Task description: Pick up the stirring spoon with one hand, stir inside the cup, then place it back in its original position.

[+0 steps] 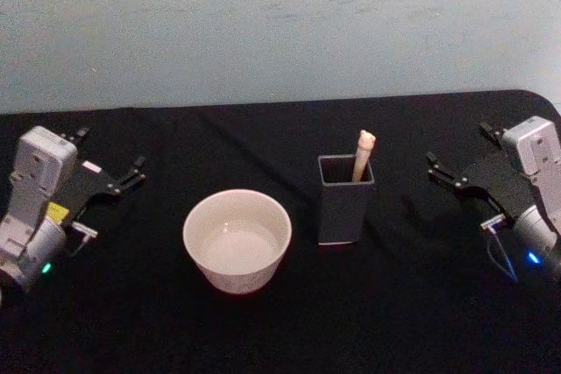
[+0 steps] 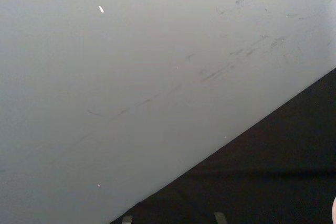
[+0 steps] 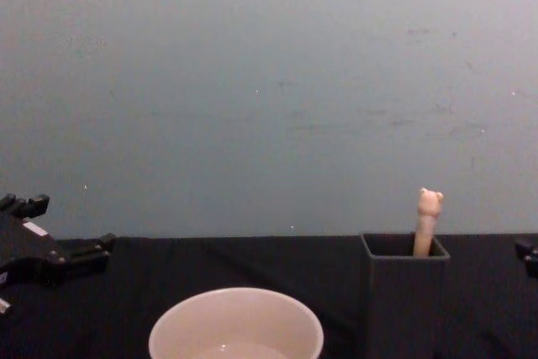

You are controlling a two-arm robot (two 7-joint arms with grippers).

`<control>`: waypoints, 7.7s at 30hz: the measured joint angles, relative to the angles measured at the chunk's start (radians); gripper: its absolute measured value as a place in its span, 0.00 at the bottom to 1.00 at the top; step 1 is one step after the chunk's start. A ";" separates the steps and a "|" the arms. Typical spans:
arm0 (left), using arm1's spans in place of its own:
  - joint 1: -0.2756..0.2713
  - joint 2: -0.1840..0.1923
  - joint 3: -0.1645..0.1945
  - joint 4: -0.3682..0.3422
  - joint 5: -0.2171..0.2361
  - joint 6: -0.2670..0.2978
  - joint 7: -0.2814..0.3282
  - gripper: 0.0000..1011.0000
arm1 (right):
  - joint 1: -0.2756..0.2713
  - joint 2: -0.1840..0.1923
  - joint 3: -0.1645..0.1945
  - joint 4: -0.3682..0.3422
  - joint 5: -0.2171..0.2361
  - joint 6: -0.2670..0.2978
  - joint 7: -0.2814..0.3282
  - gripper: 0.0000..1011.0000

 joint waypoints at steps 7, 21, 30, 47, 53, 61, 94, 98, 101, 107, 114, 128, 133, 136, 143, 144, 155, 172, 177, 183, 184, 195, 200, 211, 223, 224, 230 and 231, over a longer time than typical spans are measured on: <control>0.000 0.000 0.000 0.000 0.000 0.000 0.000 0.99 | 0.000 0.000 0.000 0.000 0.000 0.000 0.000 0.99; 0.000 0.000 0.000 0.000 0.000 0.000 0.000 0.99 | 0.000 0.000 0.000 0.000 0.000 0.000 0.000 0.99; 0.000 0.000 0.000 0.000 0.000 0.000 0.000 0.99 | -0.003 -0.002 0.007 -0.001 0.001 0.000 0.007 0.99; 0.000 0.000 0.000 0.000 0.000 0.000 0.000 0.99 | -0.109 0.015 0.117 -0.156 0.239 0.066 0.217 0.99; 0.000 0.000 0.000 0.000 0.000 0.000 0.000 0.99 | -0.136 0.019 0.137 -0.199 0.324 0.116 0.319 0.99; 0.000 0.000 0.000 0.000 0.000 0.000 0.000 0.99 | -0.109 -0.012 0.121 -0.185 0.322 0.140 0.374 0.99; 0.000 0.000 0.000 0.000 0.000 0.000 0.000 0.99 | 0.053 -0.190 0.091 -0.008 0.226 0.168 0.432 0.99; 0.000 0.000 0.000 0.000 0.000 0.000 0.000 0.99 | 0.055 -0.192 0.092 -0.008 0.222 0.169 0.433 0.99; 0.000 0.000 0.000 0.000 0.000 0.000 0.000 0.99 | 0.055 -0.192 0.092 -0.008 0.222 0.169 0.434 0.99; 0.000 0.000 0.000 0.000 0.000 0.000 0.000 0.99 | 0.055 -0.192 0.092 -0.007 0.222 0.169 0.434 0.99; 0.000 0.000 0.000 0.000 0.000 0.000 0.000 0.99 | 0.055 -0.192 0.092 -0.007 0.223 0.169 0.434 0.85; 0.000 0.000 0.000 0.000 0.000 0.000 0.000 0.99 | 0.054 -0.192 0.092 -0.007 0.223 0.168 0.433 0.47; 0.000 0.000 0.000 0.000 0.000 0.000 0.000 0.99 | 0.055 -0.192 0.092 -0.007 0.223 0.168 0.433 0.28; 0.000 0.000 0.000 0.000 0.000 0.000 0.000 0.99 | 0.055 -0.192 0.092 -0.007 0.224 0.168 0.433 0.21; 0.000 0.000 0.000 0.000 0.000 0.000 0.000 0.99 | 0.054 -0.192 0.096 -0.010 0.229 0.160 0.448 0.21; 0.000 0.000 0.000 0.000 0.000 0.000 0.000 0.99 | 0.054 -0.192 0.096 -0.012 0.231 0.158 0.452 0.21; 0.000 0.000 0.000 0.000 0.000 0.000 0.000 0.99 | 0.057 -0.178 0.110 -0.078 0.261 0.154 0.485 0.21; 0.000 0.000 0.000 0.000 0.000 0.000 0.000 0.99 | 0.065 -0.156 0.146 -0.178 0.308 0.111 0.487 0.21; 0.000 0.000 0.000 0.000 0.000 0.000 0.000 0.99 | 0.073 -0.155 0.148 -0.185 0.320 0.099 0.495 0.21; 0.000 0.000 0.000 0.000 0.000 0.000 0.000 0.99 | 0.108 -0.168 0.116 -0.156 0.319 0.081 0.522 0.21; 0.000 0.000 0.000 0.000 0.000 0.000 0.000 0.99 | 0.113 -0.170 0.111 -0.149 0.318 0.078 0.527 0.21; 0.000 0.000 0.000 0.000 0.000 0.000 0.000 0.99 | 0.189 -0.210 0.033 -0.060 0.317 0.040 0.617 0.21; 0.000 0.000 0.000 0.000 0.000 0.000 0.000 0.99 | 0.226 -0.227 -0.012 -0.012 0.316 0.025 0.664 0.21; 0.000 0.000 0.000 0.000 0.000 0.000 0.000 0.99 | 0.290 -0.260 -0.103 0.091 0.274 -0.004 0.731 0.21; 0.000 0.000 0.000 0.000 0.000 0.000 0.000 0.99 | 0.327 -0.298 -0.160 0.189 0.204 -0.039 0.740 0.21; 0.000 0.000 0.000 0.000 0.000 0.000 0.000 0.99 | 0.328 -0.300 -0.162 0.194 0.199 -0.041 0.740 0.21; 0.000 0.000 0.000 0.000 0.000 0.000 0.000 0.99 | 0.330 -0.312 -0.174 0.220 0.178 -0.050 0.743 0.21; 0.000 0.000 0.000 0.000 0.000 0.000 0.000 0.99 | 0.330 -0.313 -0.175 0.222 0.175 -0.050 0.744 0.21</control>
